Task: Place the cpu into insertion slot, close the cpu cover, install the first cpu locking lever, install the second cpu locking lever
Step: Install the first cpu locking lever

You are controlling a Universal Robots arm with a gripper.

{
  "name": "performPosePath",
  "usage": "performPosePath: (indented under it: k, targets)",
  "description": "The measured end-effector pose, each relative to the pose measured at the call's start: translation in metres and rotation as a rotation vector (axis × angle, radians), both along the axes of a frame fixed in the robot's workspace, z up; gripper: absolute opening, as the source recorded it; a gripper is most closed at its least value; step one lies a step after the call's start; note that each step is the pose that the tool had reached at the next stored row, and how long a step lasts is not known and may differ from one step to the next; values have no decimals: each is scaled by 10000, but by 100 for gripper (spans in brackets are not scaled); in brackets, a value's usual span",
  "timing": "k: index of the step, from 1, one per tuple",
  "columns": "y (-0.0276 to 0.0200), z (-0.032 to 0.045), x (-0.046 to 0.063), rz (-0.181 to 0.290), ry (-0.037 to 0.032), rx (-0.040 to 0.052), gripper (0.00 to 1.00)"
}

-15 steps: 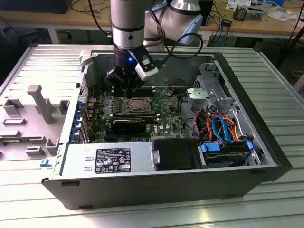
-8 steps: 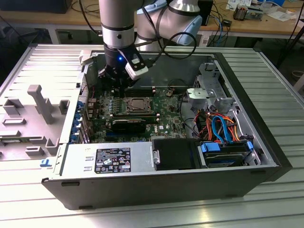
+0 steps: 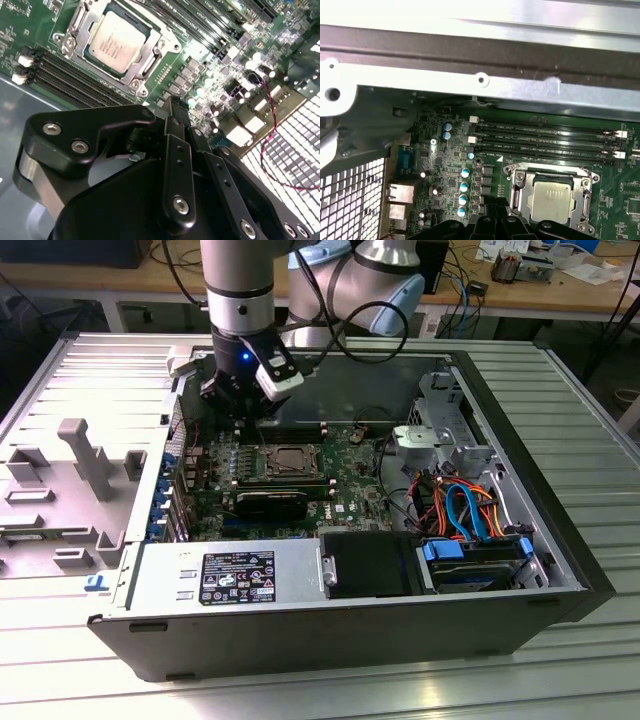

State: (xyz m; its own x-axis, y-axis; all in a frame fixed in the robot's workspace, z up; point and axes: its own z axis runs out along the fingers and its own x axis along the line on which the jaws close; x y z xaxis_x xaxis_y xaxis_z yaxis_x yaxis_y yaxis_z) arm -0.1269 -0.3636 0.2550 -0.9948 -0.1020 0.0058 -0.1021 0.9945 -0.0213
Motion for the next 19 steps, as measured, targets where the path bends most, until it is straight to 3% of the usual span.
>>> performPosePath:
  k: [5, 7, 14, 17, 19]
  targets:
    - [65, 50, -33, 0, -37, 1, 11]
    - [121, 81, -41, 1, -50, 0, 11]
    - [233, 88, -54, 0, -62, 4, 11]
    - [249, 81, -54, 1, -61, 109, 11]
    - [250, 81, -54, -1, -62, 124, 11]
